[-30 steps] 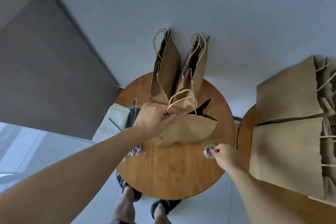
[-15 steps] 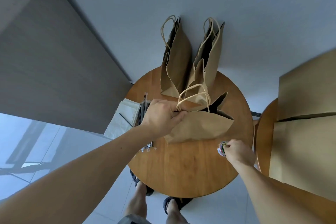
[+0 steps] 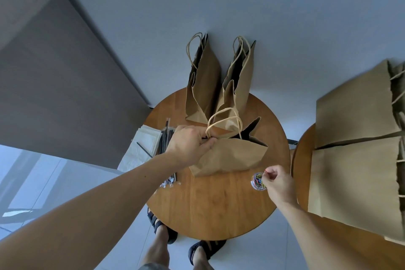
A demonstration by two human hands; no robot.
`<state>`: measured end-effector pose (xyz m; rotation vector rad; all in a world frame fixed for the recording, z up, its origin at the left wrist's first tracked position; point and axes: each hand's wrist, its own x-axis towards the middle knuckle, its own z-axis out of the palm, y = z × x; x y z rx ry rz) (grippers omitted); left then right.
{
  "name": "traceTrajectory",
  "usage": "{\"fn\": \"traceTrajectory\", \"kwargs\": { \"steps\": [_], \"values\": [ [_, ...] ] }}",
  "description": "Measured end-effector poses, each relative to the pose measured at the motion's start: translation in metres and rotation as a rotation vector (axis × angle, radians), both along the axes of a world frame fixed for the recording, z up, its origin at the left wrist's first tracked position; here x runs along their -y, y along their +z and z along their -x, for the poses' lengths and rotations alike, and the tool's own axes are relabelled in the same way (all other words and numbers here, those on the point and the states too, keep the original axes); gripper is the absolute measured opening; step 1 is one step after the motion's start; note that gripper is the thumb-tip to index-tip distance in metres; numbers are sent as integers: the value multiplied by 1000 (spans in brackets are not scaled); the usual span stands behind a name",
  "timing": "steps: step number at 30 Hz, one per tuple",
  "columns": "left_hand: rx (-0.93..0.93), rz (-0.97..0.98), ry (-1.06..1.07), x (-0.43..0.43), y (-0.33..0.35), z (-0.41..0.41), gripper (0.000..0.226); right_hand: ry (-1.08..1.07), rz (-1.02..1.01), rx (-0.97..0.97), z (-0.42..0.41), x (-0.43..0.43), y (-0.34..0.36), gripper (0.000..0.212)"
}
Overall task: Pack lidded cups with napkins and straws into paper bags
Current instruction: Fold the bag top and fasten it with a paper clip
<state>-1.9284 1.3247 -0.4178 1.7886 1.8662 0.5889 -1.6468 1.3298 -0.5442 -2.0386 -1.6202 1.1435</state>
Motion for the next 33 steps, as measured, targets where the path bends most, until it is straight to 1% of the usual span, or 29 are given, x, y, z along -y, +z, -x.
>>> {"fn": "traceTrajectory", "kwargs": {
  "steps": [3, 5, 6, 9, 11, 13, 15, 17, 19, 21, 23, 26, 29, 33],
  "values": [
    [9, 59, -7, -2, 3, 0, 12, 40, -121, -156, 11, 6, 31, 24],
    [13, 92, -4, -5, 5, 0, 13, 147, -239, -201, 22, 12, 56, 30],
    [3, 104, -1, -6, 7, 0, 14, 213, -309, -217, 28, 14, 68, 28],
    [-57, 133, -12, -10, 10, -1, 17, 387, -483, -289, 52, 12, 105, 8],
    [-74, 146, -21, -12, 10, 0, 18, 448, -542, -313, 73, -1, 125, 11],
    [-96, 147, -31, -12, 10, 1, 19, 455, -554, -312, 91, -18, 135, 18],
    [-128, 140, -47, -13, 8, 2, 18, 478, -568, -249, 104, -33, 140, 24],
    [-134, 112, -34, -13, 6, 2, 17, 528, -596, -197, 109, -42, 141, 21],
    [-143, 91, -20, -13, 4, 1, 25, 569, -609, -169, 111, -47, 141, 17],
    [-148, 73, -26, -12, 3, 0, 27, 591, -606, -140, 111, -51, 139, 14],
    [-142, 65, -23, -12, 2, -1, 26, 609, -571, -106, 112, -53, 138, 12],
    [-131, 98, -6, -15, 2, 0, 14, 548, -541, -135, 112, -57, 139, 11],
    [-116, 125, 9, -16, 2, 2, 21, 539, -480, -155, 110, -60, 143, 12],
    [-101, 122, 9, -16, 0, 1, 20, 600, -421, -89, 108, -61, 144, 13]
  ]
}}
